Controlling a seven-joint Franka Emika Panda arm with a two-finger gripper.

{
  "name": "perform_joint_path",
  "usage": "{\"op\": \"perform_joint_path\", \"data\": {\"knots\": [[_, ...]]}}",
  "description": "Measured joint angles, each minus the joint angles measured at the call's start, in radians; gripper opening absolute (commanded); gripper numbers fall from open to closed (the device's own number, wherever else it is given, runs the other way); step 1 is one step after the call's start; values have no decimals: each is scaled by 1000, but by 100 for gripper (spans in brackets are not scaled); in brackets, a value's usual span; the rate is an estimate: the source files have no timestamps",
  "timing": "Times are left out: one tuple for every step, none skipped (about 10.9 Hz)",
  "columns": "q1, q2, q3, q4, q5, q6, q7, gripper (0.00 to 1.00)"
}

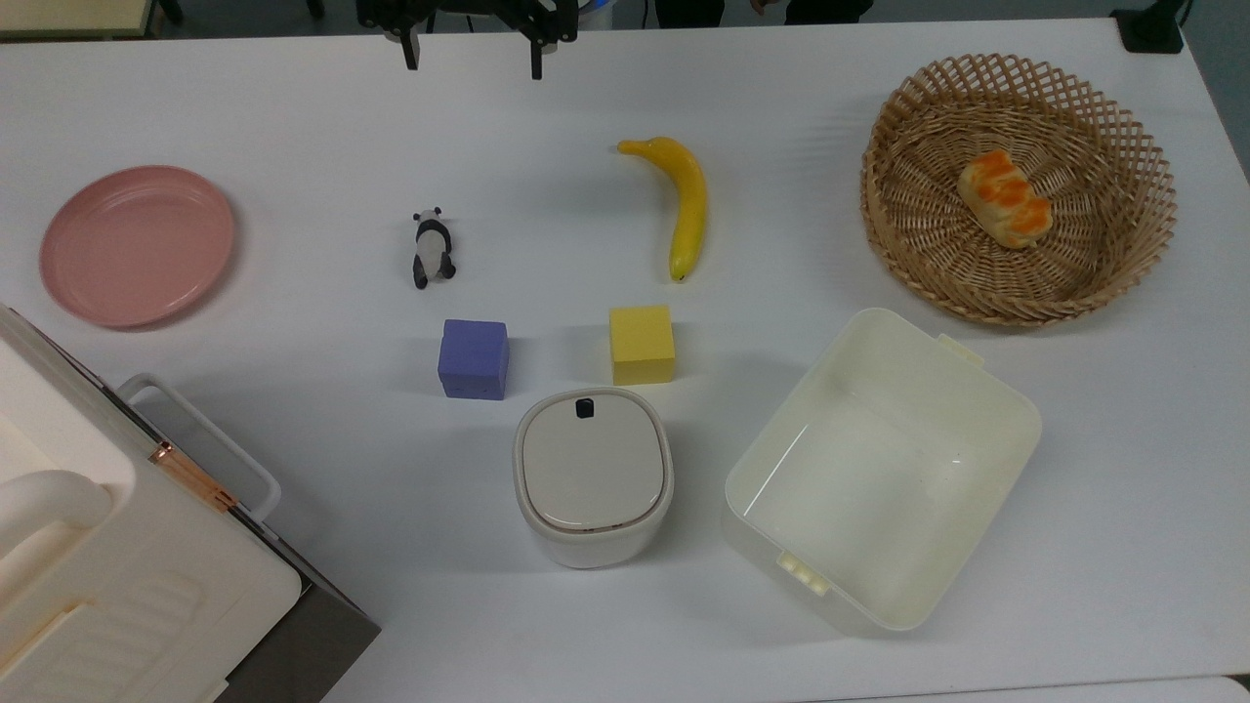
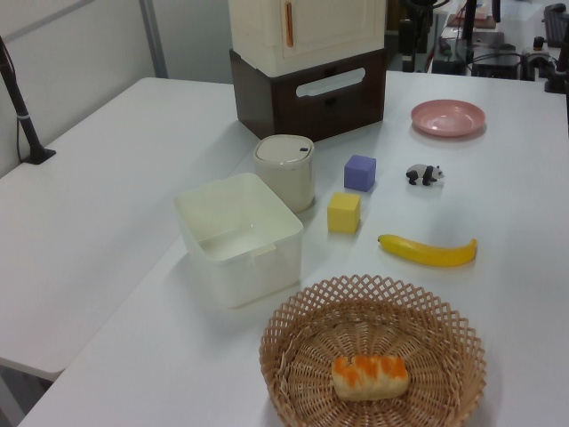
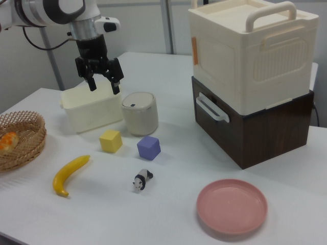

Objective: Open the drawer

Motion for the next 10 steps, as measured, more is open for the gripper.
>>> {"op": "perform_joint_path", "data": {"knots": [[0, 0, 0, 0, 0, 0, 0, 100], [0, 0, 0, -1, -6, 0, 0, 100], [0, 0, 0, -2, -9, 0, 0, 100], [0, 0, 0, -2, -10, 0, 0, 100], [0, 0, 0, -2, -10, 0, 0, 100], [0, 0, 0, -2, -10, 0, 0, 100], [0, 0, 0, -2, -10, 0, 0, 100], [0, 0, 0, -2, -10, 0, 0, 100], [0, 0, 0, -2, -10, 0, 0, 100], [0, 0, 0, -2, -10, 0, 0, 100]]}}
